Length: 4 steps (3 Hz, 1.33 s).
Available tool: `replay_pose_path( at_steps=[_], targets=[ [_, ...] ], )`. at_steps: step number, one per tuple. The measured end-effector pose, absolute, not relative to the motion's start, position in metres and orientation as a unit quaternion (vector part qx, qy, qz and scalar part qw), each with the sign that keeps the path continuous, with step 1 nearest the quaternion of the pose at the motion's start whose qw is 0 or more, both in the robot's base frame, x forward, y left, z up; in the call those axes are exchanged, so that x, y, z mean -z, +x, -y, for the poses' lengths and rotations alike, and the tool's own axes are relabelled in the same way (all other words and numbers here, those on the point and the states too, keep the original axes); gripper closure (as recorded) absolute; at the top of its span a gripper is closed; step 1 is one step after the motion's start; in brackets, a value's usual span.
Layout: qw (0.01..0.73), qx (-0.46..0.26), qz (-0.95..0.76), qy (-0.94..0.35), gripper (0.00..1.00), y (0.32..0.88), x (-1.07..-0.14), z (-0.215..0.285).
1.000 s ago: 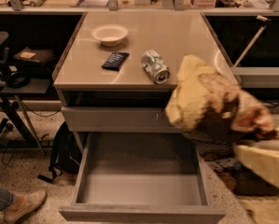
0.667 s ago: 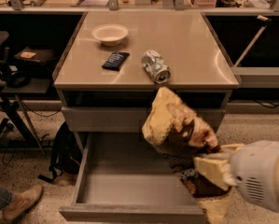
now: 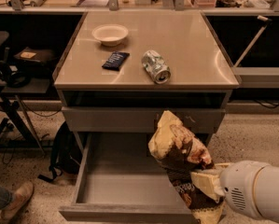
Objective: Place brown chip bag into middle drawer
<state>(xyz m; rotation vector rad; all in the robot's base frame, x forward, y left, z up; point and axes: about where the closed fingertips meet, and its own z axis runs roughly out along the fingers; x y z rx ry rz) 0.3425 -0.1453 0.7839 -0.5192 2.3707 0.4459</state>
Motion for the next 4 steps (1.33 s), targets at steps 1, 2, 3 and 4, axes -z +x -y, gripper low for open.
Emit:
replay_pose_path(
  at_steps=[1,2,3,4],
  targets=[
    [0.333,-0.187,-0.904,-0.192,1.00,0.353,-0.764,0.147],
    [0.331,-0.203,-0.908,-0.159,1.00,0.385,-0.707,0.154],
    [0.348,-0.195,-0.907,-0.133,1.00,0.430,-0.670,0.163],
    [0.345,-0.176,-0.913,-0.126,1.00,0.461,-0.627,0.171]
  ],
)
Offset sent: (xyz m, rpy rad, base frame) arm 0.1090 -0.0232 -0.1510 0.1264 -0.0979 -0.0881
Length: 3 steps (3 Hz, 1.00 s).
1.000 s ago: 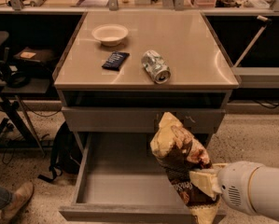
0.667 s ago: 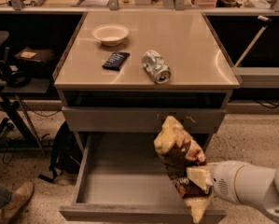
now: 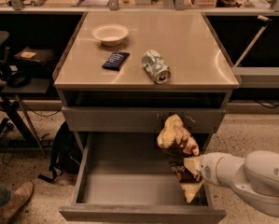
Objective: Place brown chip bag into middle drawer
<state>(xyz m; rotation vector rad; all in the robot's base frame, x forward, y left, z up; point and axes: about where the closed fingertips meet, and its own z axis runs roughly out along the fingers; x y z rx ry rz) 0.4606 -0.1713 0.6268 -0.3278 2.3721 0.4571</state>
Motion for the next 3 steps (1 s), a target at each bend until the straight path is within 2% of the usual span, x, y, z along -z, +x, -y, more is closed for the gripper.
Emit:
replay_pose_path(
  at_steps=[2,3],
  targets=[
    [0.333,-0.172,-0.918,-0.126,1.00,0.460,-0.609,0.171],
    [0.343,-0.167,-0.916,-0.122,1.00,0.478,-0.586,0.181]
  ],
)
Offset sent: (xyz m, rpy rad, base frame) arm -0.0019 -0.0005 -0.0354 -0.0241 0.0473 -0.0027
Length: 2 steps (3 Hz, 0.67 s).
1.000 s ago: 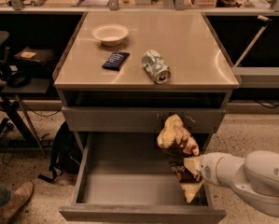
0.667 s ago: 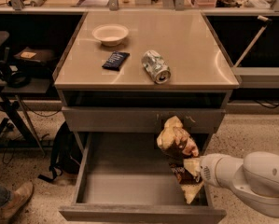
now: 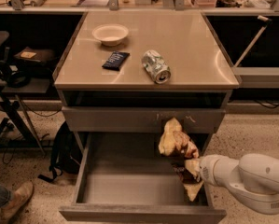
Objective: Place brown chip bag into middle drawer
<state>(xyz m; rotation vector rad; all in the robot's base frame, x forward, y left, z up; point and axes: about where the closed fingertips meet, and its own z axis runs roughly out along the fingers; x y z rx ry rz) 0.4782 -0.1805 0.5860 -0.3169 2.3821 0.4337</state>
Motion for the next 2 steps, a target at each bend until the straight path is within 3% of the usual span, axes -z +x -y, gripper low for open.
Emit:
replay_pose_path(
  at_steps=[2],
  targets=[
    [0.314,-0.191,-0.926,-0.088,1.00,0.520,-0.462,0.202]
  ],
)
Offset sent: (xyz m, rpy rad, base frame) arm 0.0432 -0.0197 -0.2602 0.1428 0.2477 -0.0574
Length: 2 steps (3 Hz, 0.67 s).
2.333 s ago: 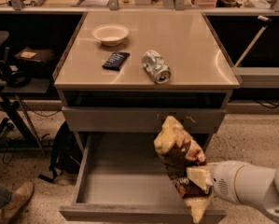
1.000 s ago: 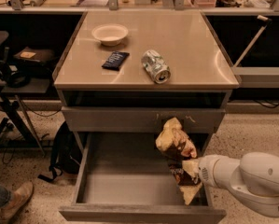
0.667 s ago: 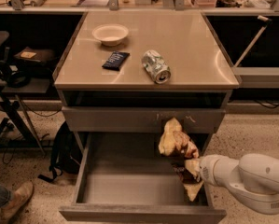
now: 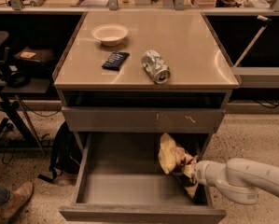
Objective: Place brown chip bag into middle drawer
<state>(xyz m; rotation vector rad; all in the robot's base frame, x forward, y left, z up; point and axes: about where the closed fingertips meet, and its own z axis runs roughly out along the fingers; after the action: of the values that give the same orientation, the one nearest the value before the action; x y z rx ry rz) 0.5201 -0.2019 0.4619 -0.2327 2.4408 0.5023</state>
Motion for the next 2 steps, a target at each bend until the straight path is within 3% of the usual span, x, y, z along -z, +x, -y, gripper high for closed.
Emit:
replay_pose_path(
  at_steps=[1,2],
  targets=[
    [0.273,-0.228,-0.932,-0.077,1.00,0.5043,-0.4018,0.1860],
    [0.264,-0.234,-0.933,-0.074,0.93,0.4987,-0.3933,0.1823]
  ],
)
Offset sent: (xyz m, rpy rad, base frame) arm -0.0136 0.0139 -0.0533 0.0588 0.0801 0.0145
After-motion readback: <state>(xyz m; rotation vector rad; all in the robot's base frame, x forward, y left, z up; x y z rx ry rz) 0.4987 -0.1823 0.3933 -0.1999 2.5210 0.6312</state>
